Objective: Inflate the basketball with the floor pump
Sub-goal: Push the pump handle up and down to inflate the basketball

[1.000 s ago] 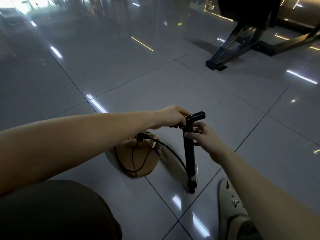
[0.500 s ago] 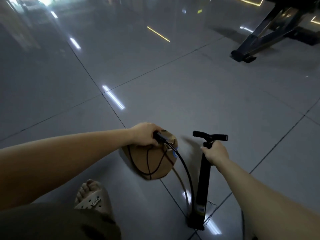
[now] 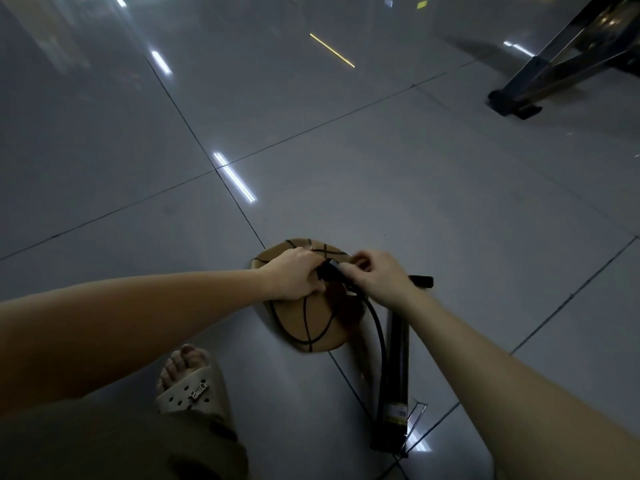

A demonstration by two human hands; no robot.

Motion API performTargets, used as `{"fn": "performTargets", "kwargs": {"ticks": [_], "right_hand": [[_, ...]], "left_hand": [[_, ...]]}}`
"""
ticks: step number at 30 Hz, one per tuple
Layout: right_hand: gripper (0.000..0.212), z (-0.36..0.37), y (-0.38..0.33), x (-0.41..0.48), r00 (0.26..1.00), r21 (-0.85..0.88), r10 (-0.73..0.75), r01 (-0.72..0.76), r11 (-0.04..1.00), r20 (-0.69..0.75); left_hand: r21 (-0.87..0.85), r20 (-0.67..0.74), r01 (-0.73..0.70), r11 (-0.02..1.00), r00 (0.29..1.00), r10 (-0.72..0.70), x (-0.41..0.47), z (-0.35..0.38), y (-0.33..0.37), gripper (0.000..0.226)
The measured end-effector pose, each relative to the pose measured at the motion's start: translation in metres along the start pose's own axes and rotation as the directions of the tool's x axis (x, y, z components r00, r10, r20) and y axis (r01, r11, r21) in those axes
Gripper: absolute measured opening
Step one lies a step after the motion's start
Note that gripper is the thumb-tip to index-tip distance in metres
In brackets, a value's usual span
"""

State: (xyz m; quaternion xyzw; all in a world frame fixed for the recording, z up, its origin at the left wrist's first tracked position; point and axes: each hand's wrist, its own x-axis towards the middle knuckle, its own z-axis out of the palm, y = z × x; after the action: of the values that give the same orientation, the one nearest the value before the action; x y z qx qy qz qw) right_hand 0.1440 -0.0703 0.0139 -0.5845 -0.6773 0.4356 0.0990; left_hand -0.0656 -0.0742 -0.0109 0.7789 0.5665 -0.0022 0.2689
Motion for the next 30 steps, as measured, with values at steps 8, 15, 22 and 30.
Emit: {"fn": "performTargets", "kwargs": {"ticks": [8,15,22,30], "right_hand": [[0.018,0.013,-0.045,0.007,0.973,-0.728,-0.169,0.232,0.646,0.16],[0.012,0.008,-0.045,0.02,0.969,-0.676,-0.003,0.173,0.716,0.245],[0.017,-0.02,-0.045,0.033,0.964,-0.297,-0.016,0.097,0.95,0.265],[0.022,0.008,-0.008,0.034,0.988,0.021,-0.077,0.075,0.997,0.135]], "left_hand": [[0.041,-0.123,-0.052,0.998,0.991,0.057,-0.004,0.02,0.002,0.033],[0.069,-0.059,-0.064,0.996,0.996,0.068,0.003,0.016,0.013,0.021],[-0.009,-0.048,-0.055,0.998,0.997,0.055,0.011,0.014,0.003,0.033],[-0.003,-0.242,-0.05,0.999,0.969,0.047,-0.011,0.024,-0.023,0.045]]}}
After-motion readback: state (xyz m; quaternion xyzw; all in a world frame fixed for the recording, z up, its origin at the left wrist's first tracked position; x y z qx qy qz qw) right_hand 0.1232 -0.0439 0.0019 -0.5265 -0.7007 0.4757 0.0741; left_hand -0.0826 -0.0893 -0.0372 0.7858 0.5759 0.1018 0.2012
